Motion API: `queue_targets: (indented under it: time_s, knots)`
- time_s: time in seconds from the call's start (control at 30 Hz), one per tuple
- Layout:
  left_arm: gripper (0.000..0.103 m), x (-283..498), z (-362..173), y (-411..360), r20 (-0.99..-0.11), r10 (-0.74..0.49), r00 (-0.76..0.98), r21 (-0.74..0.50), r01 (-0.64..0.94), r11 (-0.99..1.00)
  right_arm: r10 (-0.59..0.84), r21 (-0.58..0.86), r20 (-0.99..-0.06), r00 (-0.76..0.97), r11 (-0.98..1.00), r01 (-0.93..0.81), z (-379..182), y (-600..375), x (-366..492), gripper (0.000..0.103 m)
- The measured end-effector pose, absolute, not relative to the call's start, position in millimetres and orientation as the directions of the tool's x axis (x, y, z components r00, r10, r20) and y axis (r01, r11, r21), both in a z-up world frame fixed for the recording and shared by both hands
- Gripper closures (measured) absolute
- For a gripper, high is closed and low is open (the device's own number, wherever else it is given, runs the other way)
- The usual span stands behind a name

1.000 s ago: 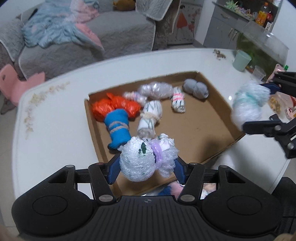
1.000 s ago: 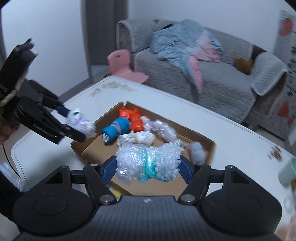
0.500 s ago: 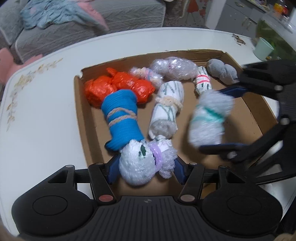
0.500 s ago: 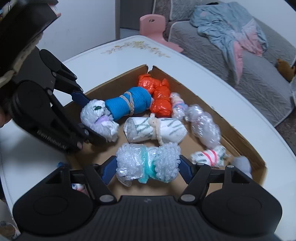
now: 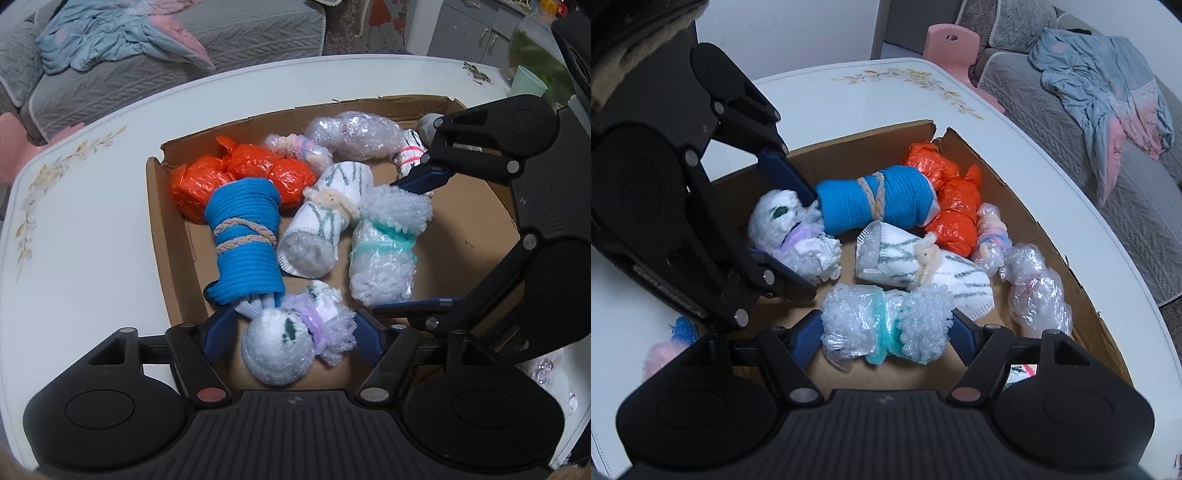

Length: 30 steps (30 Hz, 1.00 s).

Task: Organize objects
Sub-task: 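Carry both bubble-wrapped bundles into the box and open both grippers, then grasp pink fluffy toy with left while right grasps white sock with green band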

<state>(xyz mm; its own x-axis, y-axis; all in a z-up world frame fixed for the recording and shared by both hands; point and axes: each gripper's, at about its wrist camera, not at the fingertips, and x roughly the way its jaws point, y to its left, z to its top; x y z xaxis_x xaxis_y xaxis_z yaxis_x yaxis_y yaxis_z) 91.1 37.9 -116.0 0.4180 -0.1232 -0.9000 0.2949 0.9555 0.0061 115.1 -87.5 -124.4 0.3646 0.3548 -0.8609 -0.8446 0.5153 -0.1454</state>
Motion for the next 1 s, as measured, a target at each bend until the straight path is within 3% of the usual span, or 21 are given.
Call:
queue_targets:
  time_s: [0.27, 0.53, 1.0]
  knots:
    - [0.007, 90, -108, 32, -0.904, -0.108, 0.413, 0.009, 0.271, 0.963, 0.327, -0.142, -0.877, 0.352, 0.524, -0.84, -123, -97, 109, 0.024]
    - [0.001, 89, -98, 33, -0.925, -0.128, 0.358, -0.045, 0.231, 0.972, 0.334, -0.119, -0.88, 0.337, 0.531, -0.839, -117, -99, 110, 0.019]
    - [0.0, 74, -74, 27, -0.91, -0.126, 0.395, -0.033, 0.233, 0.972, 0.326, -0.124, -0.869, 0.371, 0.583, -0.803, -99, -110, 109, 0.017]
